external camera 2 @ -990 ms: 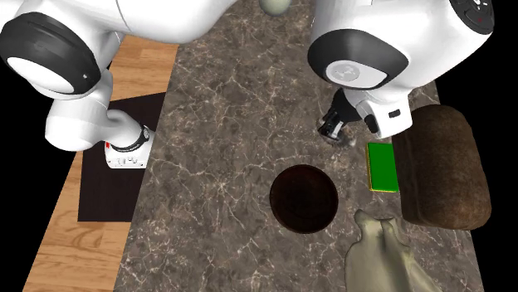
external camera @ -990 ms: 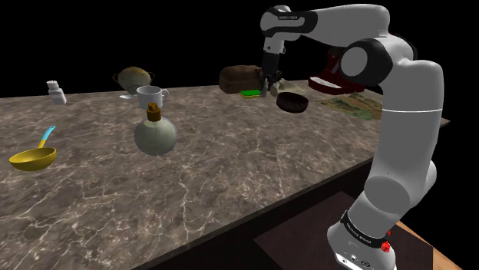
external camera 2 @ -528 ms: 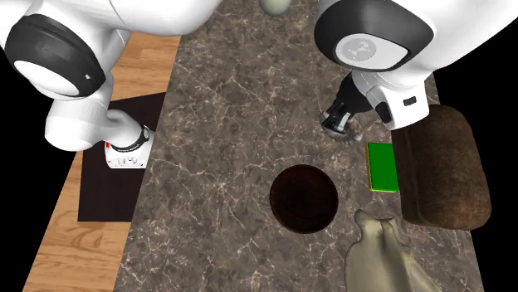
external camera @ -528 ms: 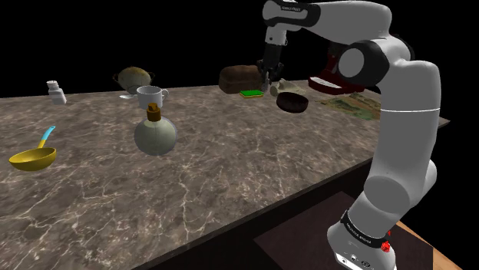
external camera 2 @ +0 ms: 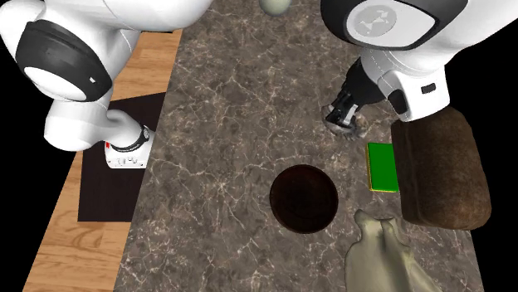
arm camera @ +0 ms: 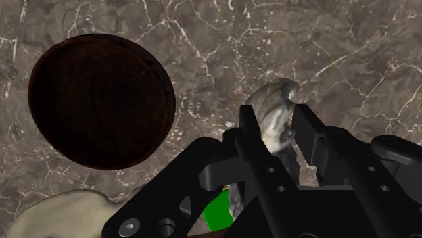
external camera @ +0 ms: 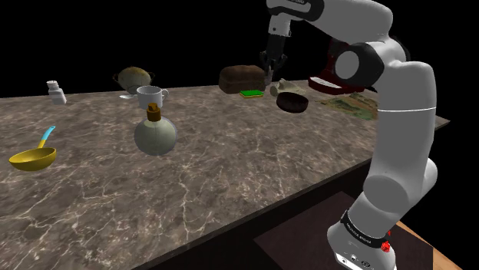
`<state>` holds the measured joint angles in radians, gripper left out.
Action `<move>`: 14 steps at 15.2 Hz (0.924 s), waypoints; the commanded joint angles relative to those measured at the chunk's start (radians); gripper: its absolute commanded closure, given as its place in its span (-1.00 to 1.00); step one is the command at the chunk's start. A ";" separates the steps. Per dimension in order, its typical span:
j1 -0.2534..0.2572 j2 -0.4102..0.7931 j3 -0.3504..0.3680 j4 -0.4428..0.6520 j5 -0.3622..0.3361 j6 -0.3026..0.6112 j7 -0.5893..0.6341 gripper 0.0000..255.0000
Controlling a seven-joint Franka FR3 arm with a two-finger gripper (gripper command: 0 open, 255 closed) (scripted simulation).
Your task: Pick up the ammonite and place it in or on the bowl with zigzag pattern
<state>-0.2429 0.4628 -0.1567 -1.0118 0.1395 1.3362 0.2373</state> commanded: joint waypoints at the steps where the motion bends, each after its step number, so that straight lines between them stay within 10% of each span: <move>1: -0.019 -0.024 -0.009 -0.030 -0.004 0.004 -0.030 1.00; 14: -0.151 -0.168 -0.086 -0.257 -0.037 0.073 -0.257 1.00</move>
<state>-0.3933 0.3014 -0.2414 -1.2478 0.1046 1.3946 -0.0152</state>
